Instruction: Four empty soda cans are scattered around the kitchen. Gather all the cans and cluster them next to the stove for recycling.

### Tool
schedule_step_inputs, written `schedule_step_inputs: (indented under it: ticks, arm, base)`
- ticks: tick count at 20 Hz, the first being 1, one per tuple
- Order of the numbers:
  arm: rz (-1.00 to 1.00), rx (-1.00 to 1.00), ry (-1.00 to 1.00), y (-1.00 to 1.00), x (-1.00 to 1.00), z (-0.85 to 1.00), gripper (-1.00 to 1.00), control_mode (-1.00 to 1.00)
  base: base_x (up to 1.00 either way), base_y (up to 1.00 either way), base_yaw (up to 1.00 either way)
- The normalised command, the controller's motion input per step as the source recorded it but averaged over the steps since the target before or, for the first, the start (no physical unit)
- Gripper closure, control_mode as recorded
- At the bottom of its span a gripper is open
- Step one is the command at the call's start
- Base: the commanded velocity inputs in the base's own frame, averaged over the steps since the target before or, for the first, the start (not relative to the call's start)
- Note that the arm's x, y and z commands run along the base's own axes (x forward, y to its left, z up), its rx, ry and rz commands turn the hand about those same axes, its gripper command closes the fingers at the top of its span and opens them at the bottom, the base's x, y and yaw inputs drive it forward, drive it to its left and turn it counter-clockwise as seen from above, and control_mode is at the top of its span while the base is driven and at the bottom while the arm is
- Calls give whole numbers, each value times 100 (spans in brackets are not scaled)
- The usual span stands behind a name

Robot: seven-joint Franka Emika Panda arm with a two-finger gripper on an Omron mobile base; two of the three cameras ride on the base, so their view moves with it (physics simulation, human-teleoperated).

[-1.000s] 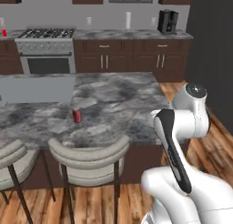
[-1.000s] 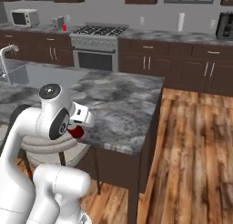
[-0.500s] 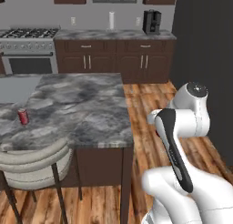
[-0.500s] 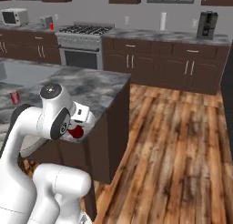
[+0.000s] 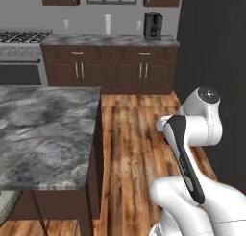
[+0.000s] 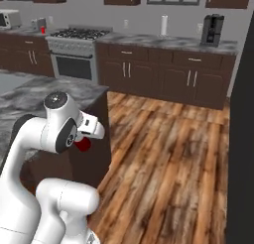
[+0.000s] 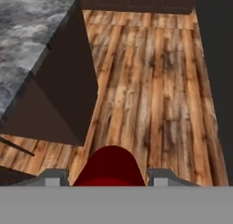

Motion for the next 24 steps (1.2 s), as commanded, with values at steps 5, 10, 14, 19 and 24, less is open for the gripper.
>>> schedule_step_inputs:
  ticks: [5,10,14,19,24]
  arm:
    - [0,0,0,0,0,0,100,100]
    - [0,0,0,0,0,0,100,100]
    - [0,0,0,0,0,0,100,100]
    - [0,0,0,0,0,0,100,100]
    - [0,0,0,0,0,0,100,100]
  base:
    - [100,-100,8]
    - [100,-99,12]
    - [100,-86,14]
    - [100,-12,1]
    - [100,3,-1]
